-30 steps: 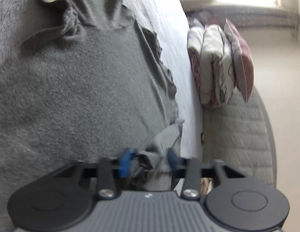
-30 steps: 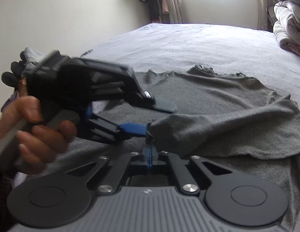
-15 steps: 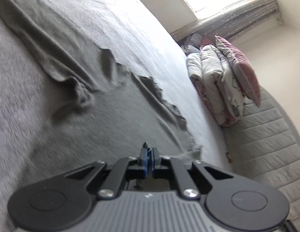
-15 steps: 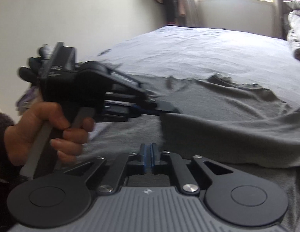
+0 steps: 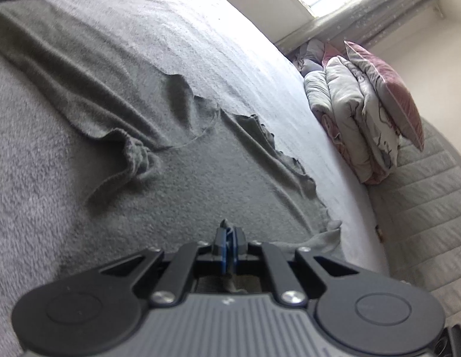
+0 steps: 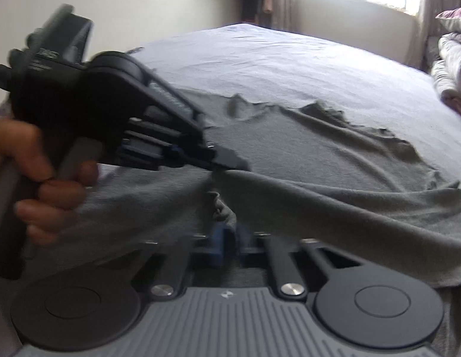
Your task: Fold clothes
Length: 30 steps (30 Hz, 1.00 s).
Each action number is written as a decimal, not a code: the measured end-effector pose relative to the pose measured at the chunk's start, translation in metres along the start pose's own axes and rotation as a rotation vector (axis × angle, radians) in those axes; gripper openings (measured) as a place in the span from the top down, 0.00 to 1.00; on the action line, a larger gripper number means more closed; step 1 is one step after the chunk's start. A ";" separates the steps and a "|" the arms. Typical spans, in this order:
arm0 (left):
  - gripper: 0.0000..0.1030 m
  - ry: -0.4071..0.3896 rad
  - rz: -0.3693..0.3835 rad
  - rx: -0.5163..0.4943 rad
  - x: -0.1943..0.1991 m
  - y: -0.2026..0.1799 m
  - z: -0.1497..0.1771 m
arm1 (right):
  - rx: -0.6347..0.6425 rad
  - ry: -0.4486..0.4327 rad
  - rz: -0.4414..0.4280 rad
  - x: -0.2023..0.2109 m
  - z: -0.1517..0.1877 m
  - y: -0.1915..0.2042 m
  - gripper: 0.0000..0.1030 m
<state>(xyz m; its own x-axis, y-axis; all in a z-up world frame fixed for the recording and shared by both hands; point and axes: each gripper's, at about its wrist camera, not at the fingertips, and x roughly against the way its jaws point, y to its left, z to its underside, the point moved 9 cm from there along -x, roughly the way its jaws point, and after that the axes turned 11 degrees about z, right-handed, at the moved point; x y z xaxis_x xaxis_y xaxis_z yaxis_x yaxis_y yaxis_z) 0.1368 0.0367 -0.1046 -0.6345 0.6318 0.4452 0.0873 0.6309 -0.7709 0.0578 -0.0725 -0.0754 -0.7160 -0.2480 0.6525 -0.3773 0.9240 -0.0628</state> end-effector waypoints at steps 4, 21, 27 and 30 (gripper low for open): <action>0.96 -0.019 -0.007 -0.059 0.010 -0.011 -0.002 | -0.005 -0.016 -0.057 0.018 -0.007 -0.004 0.94; 0.96 -0.052 -0.117 -0.331 0.091 -0.020 0.024 | -0.019 0.103 -0.348 0.058 0.004 0.037 0.94; 0.96 0.021 -0.178 -0.349 0.092 0.010 0.041 | 0.000 0.163 -0.331 0.042 0.022 0.049 0.92; 0.92 0.040 -0.183 -0.372 0.088 0.015 0.046 | -0.033 0.174 -0.325 0.036 0.025 0.045 0.90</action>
<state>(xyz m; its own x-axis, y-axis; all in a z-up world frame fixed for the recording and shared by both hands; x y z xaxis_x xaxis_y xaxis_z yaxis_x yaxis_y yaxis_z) 0.0467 0.0812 -0.0976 -0.6354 0.5063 0.5830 0.2518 0.8496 -0.4635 0.0004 -0.0476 -0.0738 -0.4505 -0.4796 0.7530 -0.5477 0.8145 0.1912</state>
